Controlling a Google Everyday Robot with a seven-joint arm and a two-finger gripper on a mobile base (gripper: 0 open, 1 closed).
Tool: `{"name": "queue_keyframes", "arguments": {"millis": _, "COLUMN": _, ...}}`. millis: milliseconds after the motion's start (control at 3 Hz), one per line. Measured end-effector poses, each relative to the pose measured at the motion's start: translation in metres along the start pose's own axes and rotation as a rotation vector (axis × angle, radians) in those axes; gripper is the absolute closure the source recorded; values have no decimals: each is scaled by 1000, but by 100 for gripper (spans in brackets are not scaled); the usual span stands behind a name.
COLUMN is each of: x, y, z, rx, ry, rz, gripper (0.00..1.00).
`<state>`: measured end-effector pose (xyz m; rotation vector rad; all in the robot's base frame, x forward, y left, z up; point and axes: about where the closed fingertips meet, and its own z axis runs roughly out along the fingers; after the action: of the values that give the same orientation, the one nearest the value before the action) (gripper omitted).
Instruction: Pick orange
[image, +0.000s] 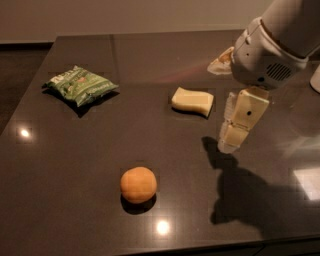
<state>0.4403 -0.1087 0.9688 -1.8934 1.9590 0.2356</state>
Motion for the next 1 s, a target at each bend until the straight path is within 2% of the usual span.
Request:
{"name": "queue_keyframes", "arguments": {"millis": 333, "x": -29, "y": 28, "z": 24, "rx": -55, "ry": -55, "rz": -103, "gripper": 0}}
{"name": "queue_keyframes", "arguments": {"millis": 667, "x": -48, "y": 61, "z": 64, "rx": -140, "ry": -97, "rz": -170, "gripper": 0}}
{"name": "queue_keyframes", "arguments": {"millis": 1000, "x": -70, "y": 86, "z": 105, "rx": -202, "ry": -135, "rz": -190, "gripper": 0}}
